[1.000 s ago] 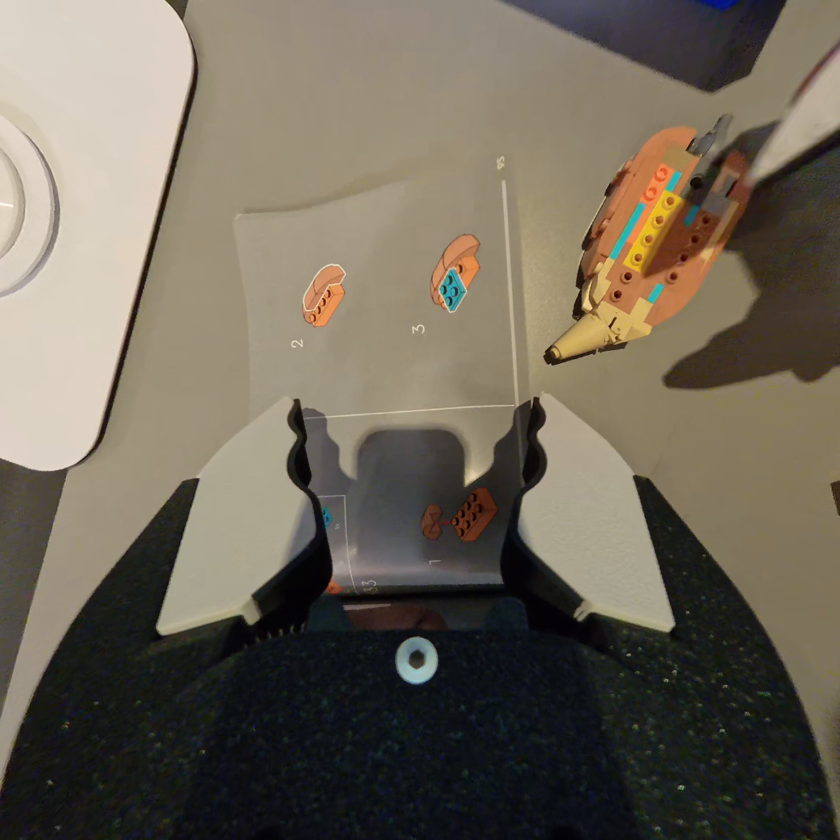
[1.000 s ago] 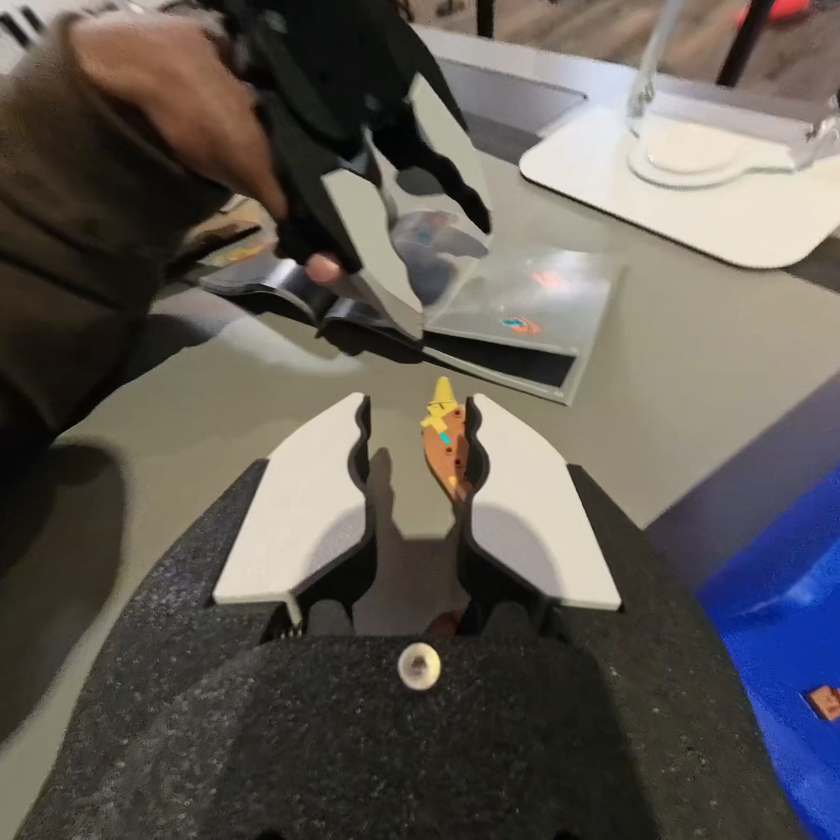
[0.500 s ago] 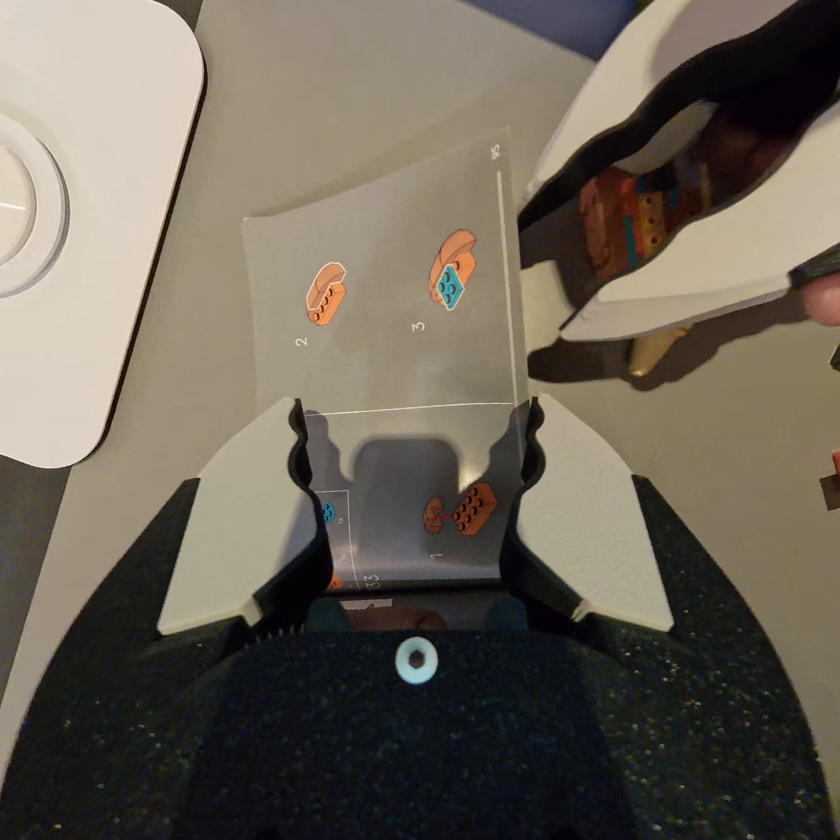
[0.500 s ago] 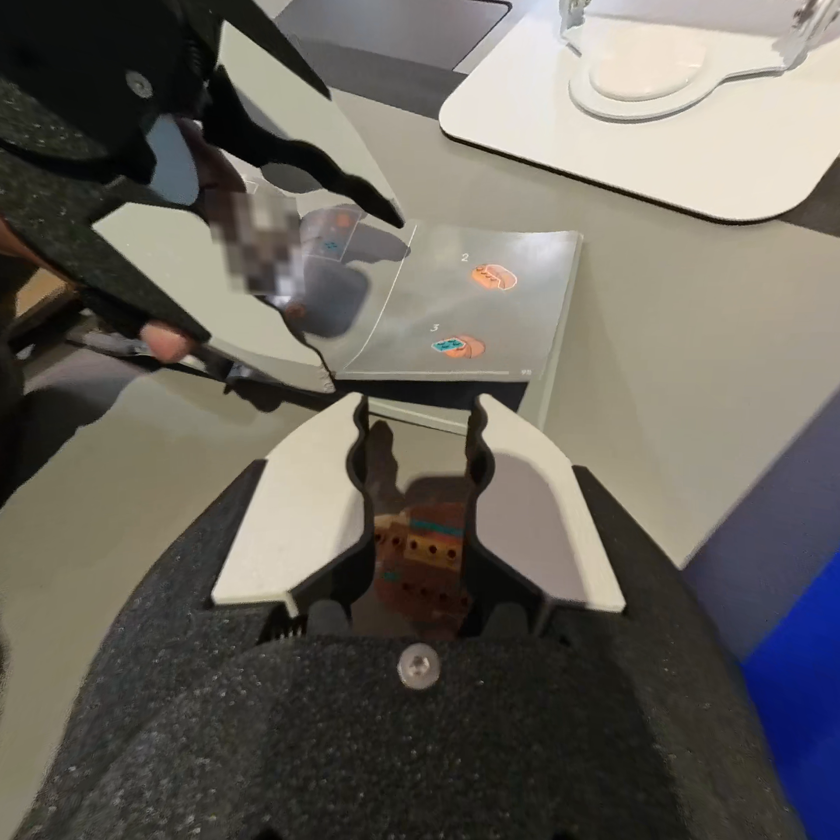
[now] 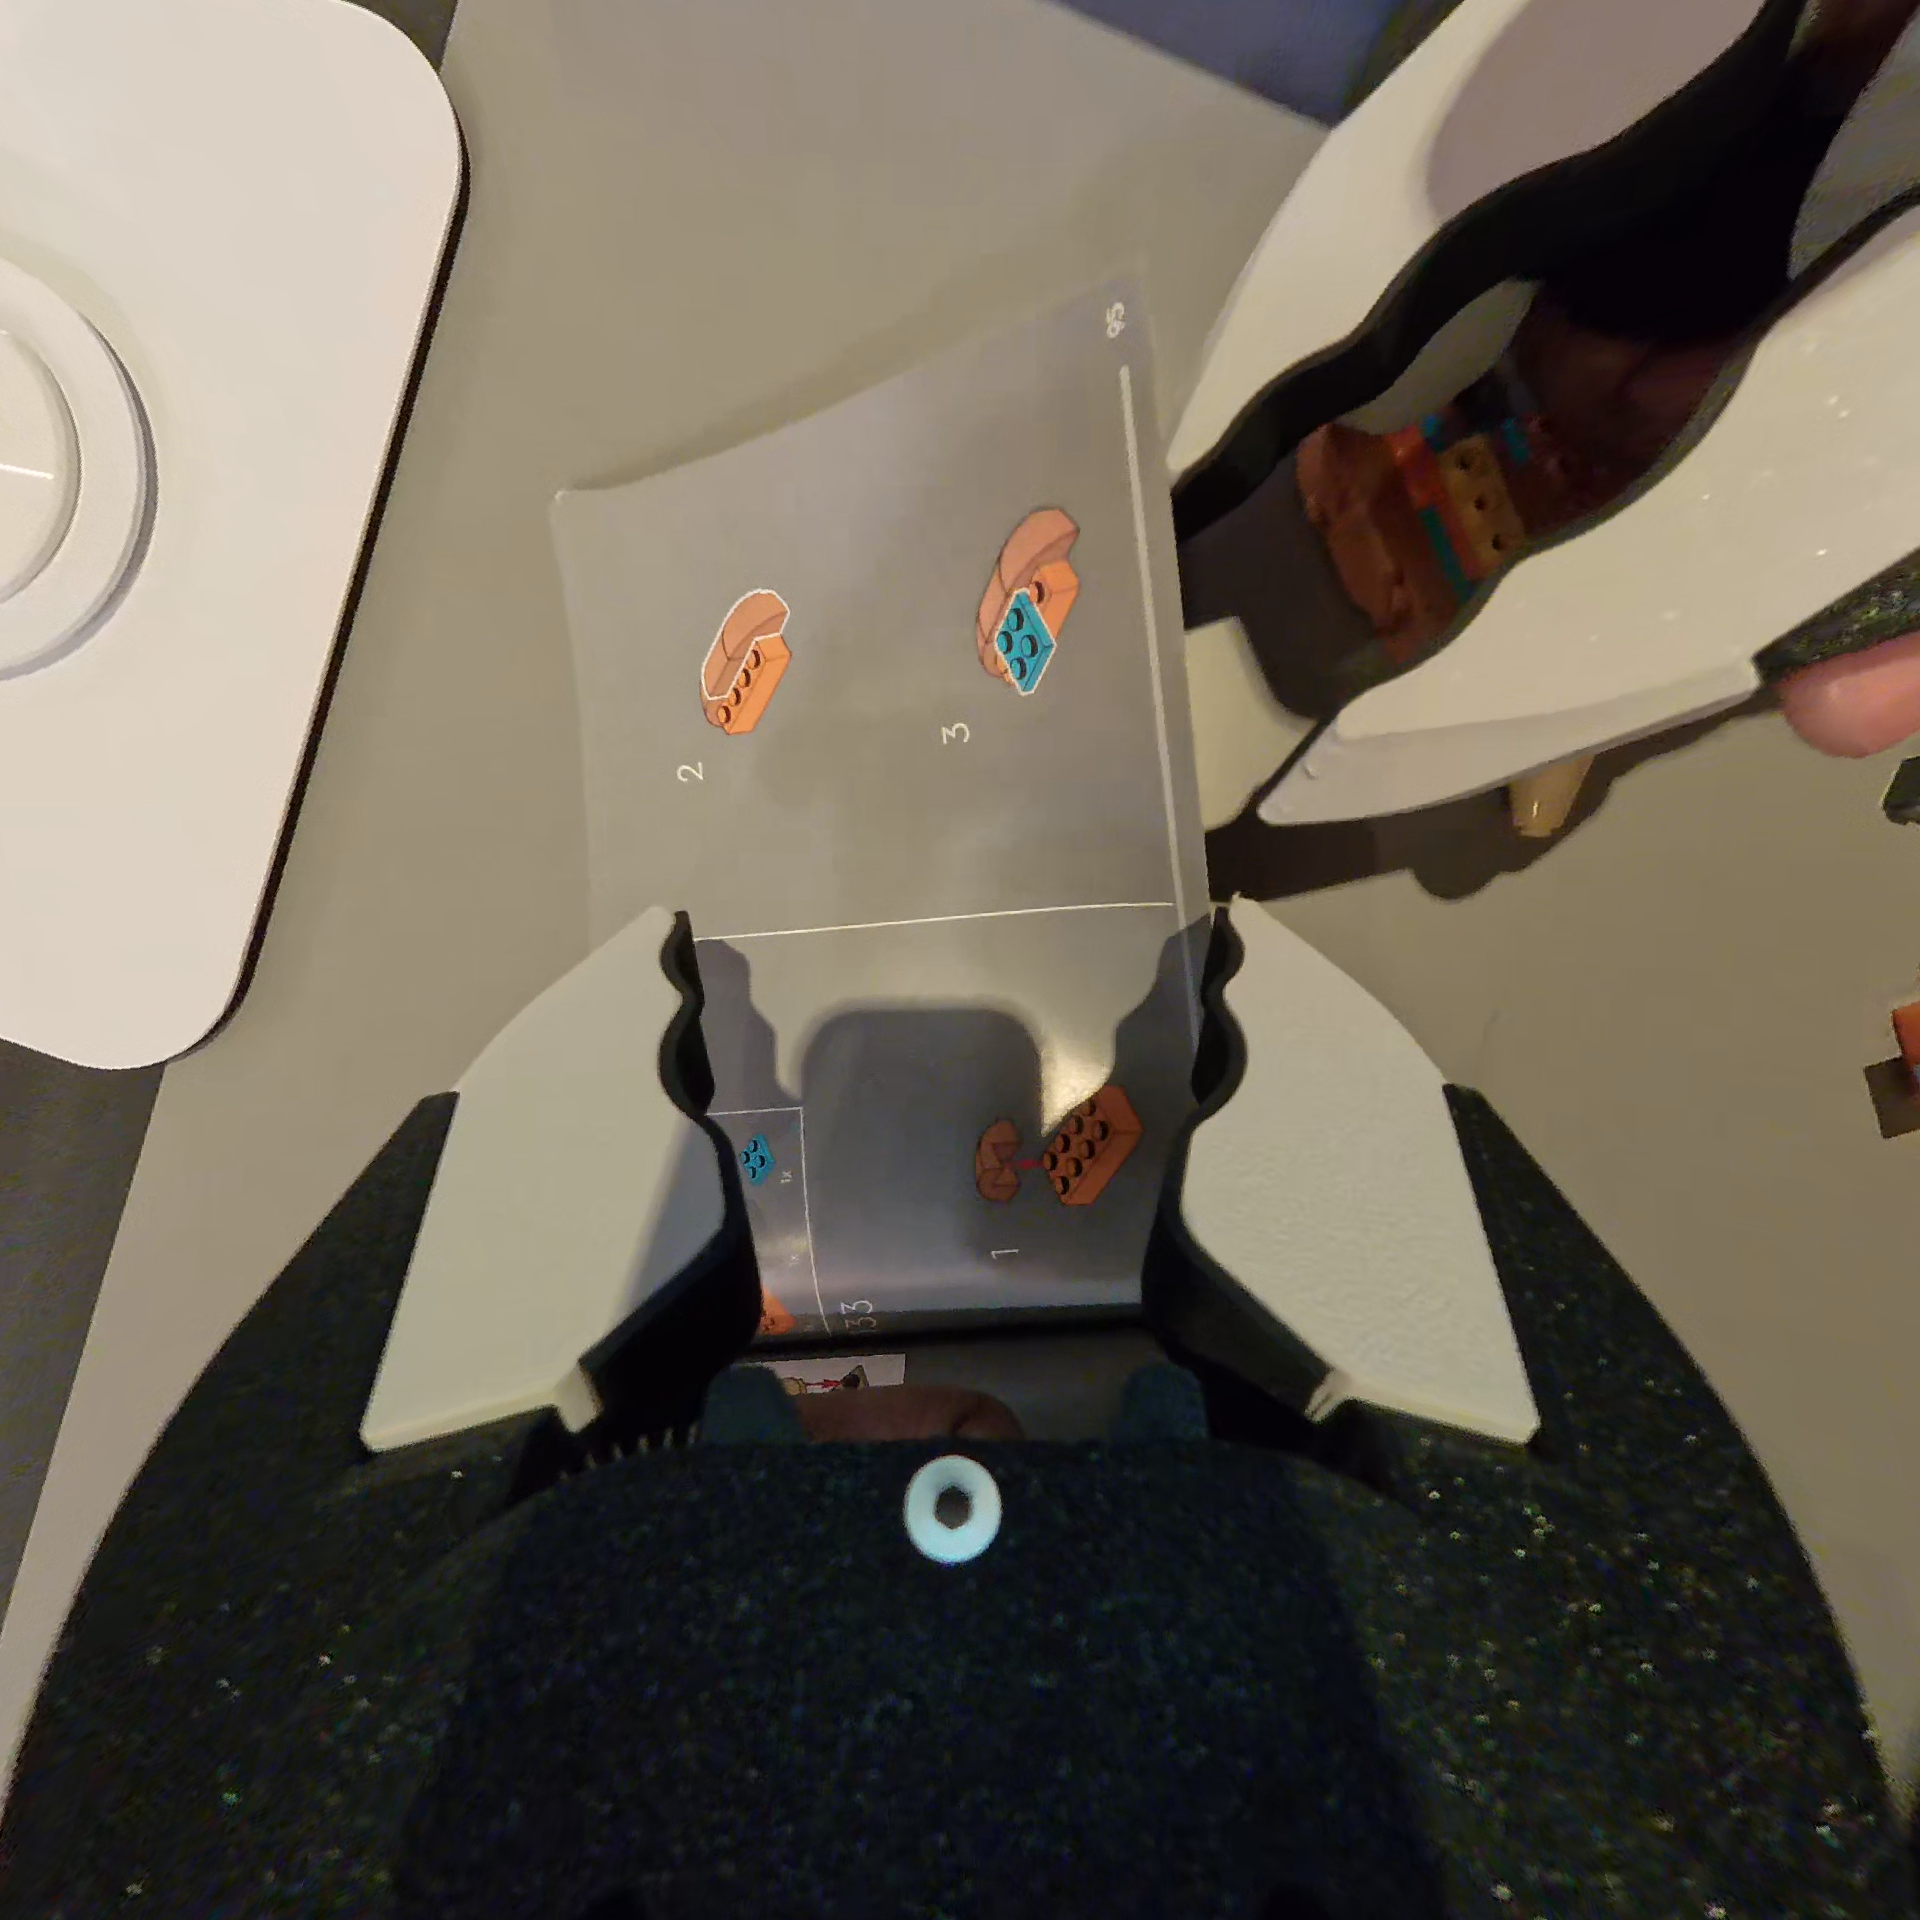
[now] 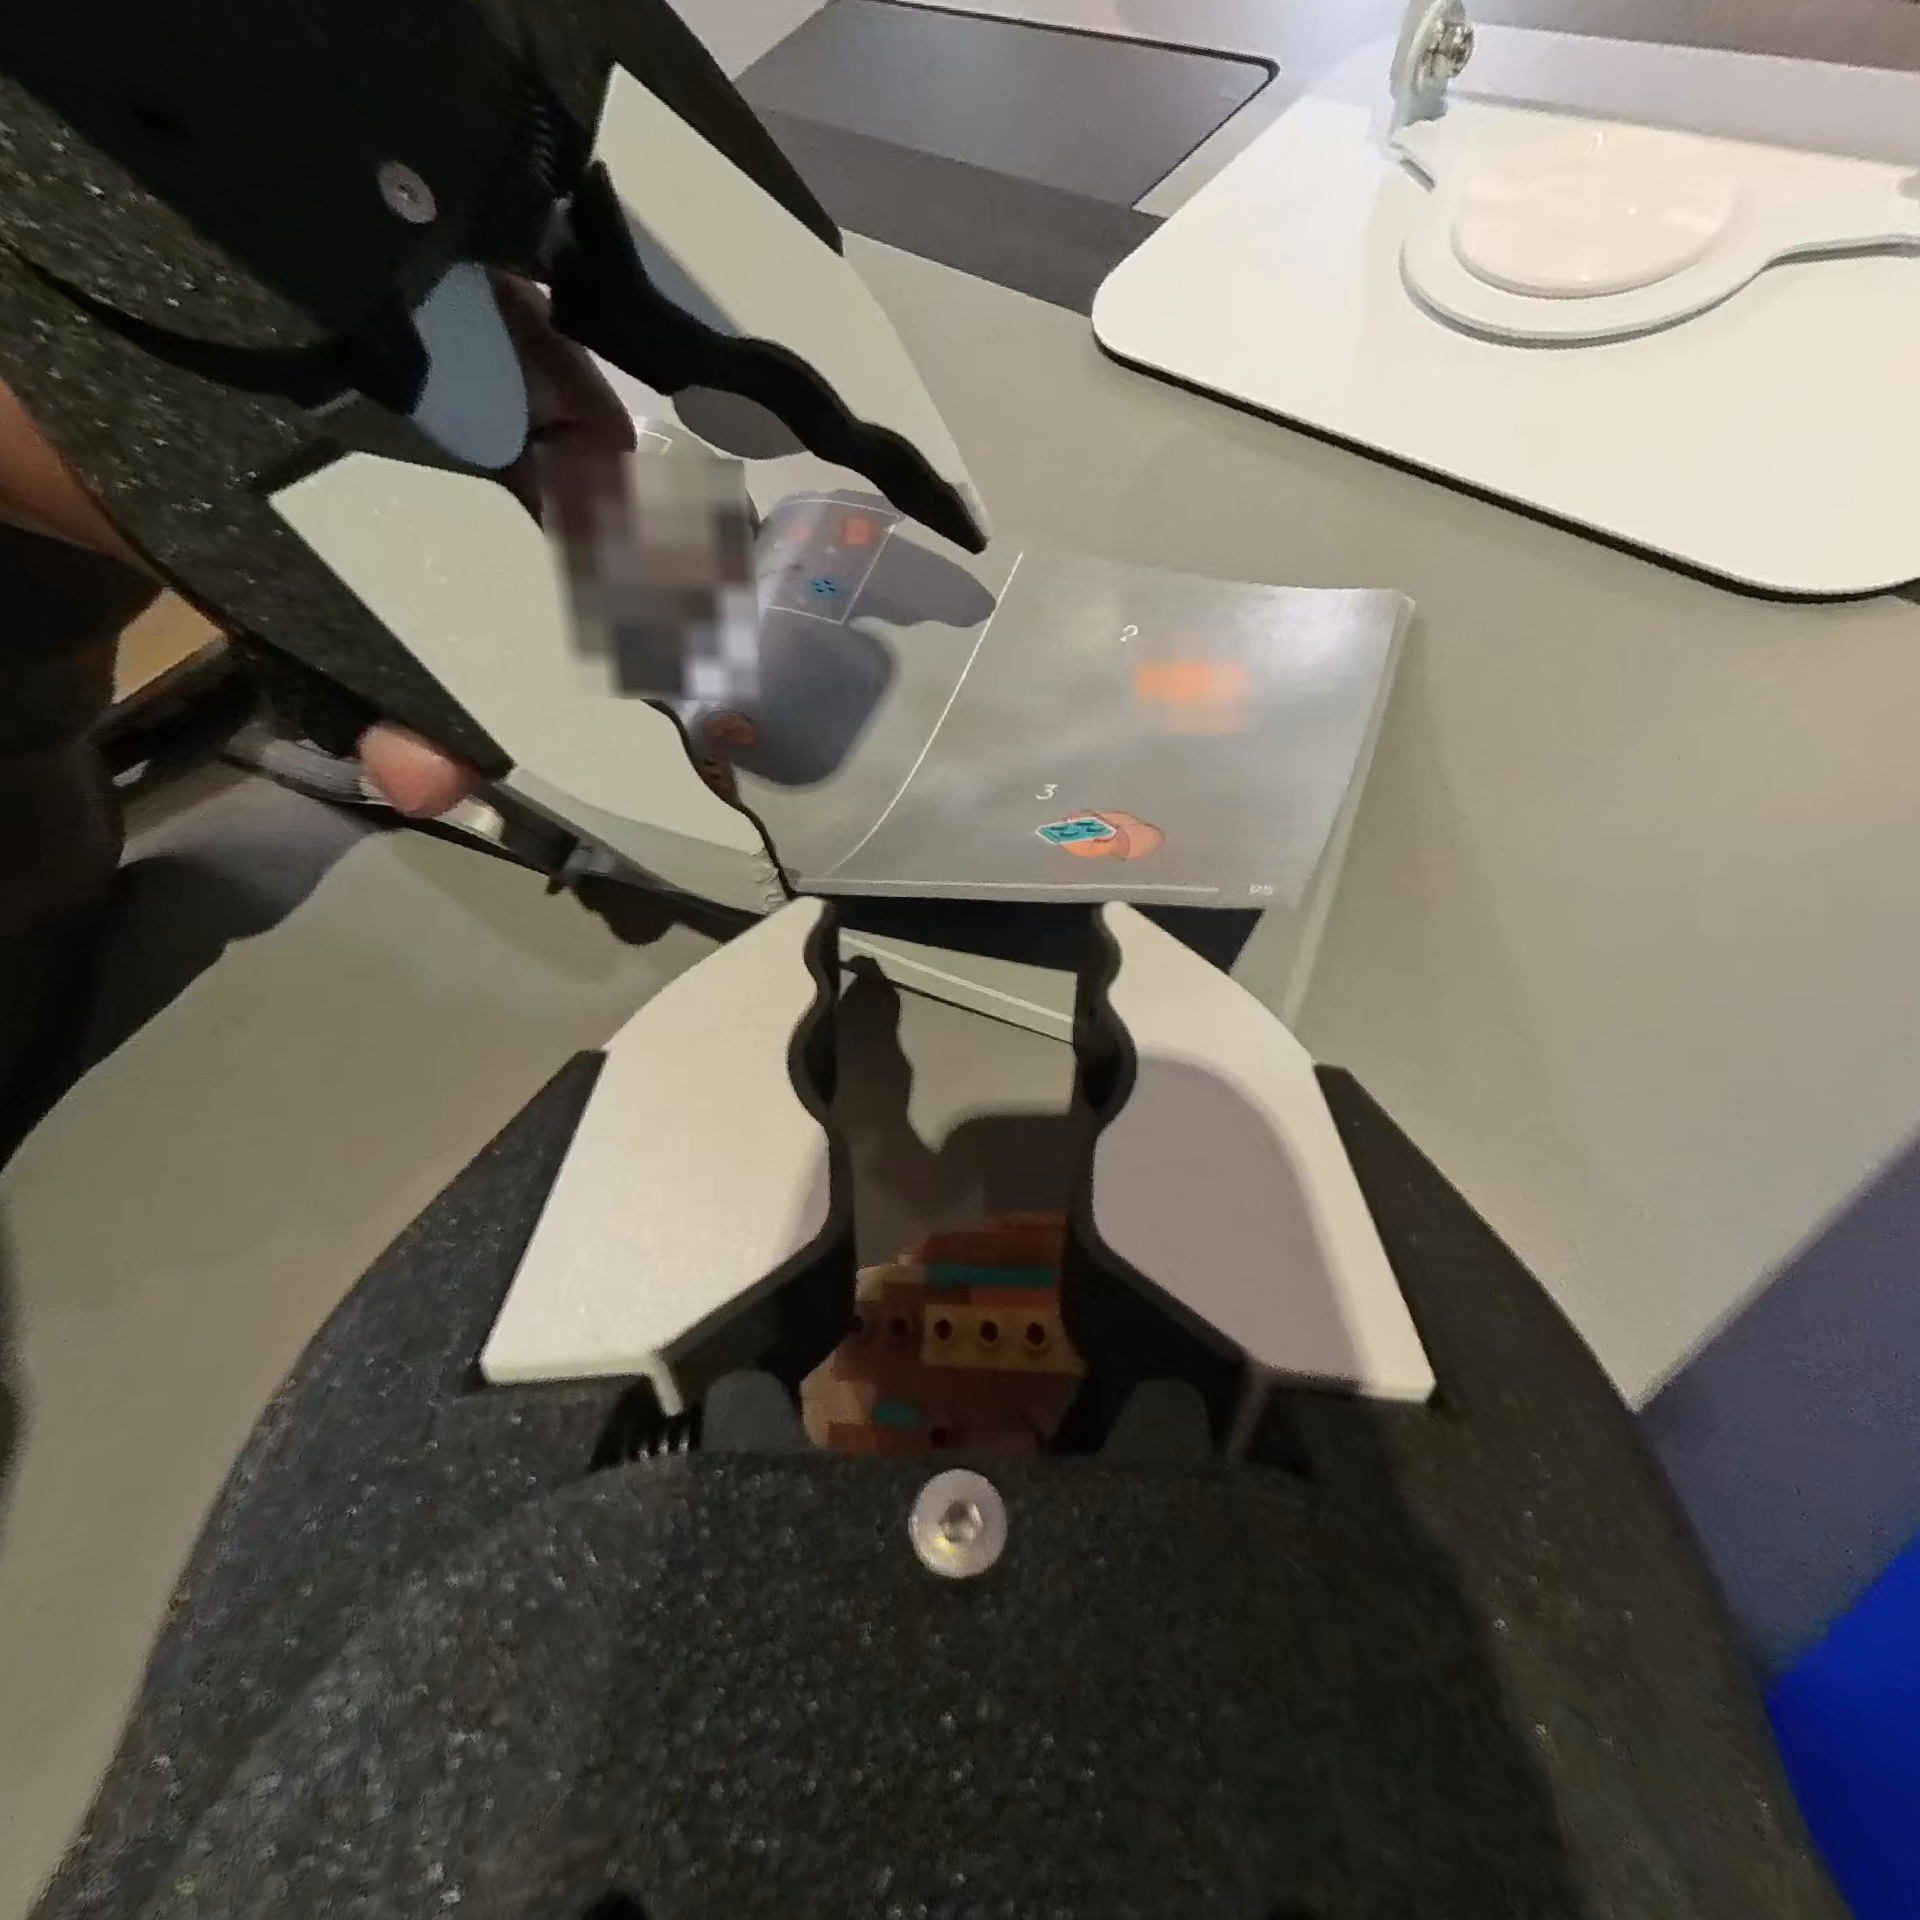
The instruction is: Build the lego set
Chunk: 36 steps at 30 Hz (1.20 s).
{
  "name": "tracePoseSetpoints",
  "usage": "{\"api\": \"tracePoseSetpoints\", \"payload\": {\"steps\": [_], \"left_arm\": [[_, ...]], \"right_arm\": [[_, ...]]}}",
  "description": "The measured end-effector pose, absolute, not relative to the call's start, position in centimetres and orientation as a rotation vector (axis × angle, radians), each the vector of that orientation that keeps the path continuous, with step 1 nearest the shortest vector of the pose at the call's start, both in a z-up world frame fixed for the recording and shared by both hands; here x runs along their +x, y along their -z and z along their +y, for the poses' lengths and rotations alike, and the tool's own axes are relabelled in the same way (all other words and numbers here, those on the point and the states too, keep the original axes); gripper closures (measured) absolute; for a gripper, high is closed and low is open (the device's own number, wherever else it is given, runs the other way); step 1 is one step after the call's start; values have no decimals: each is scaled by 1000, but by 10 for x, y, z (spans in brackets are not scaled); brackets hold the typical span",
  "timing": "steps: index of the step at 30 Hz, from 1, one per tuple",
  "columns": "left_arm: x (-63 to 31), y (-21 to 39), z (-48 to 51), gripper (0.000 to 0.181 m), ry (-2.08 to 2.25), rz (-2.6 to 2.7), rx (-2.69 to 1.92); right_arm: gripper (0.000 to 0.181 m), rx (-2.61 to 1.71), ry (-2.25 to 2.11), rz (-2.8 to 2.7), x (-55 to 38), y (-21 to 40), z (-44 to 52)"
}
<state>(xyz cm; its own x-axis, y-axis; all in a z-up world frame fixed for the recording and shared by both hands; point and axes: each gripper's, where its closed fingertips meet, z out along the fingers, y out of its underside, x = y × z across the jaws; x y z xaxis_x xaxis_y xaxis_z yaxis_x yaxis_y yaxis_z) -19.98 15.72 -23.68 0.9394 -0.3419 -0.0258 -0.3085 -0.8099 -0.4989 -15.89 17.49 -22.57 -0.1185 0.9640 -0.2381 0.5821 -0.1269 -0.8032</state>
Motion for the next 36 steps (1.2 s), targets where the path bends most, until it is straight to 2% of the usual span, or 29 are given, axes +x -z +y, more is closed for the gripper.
{"api": "tracePoseSetpoints", "payload": {"steps": [22, 36], "left_arm": [[-196, 232, 175, 89, 46, 465, -2493], [-193, 240, 174, 88, 105, 457, -2505]], "right_arm": [[136, -1601, -1269, -1718, -159, 214, 167], [135, -1627, -1499, -1681, -156, 207, 166]]}}
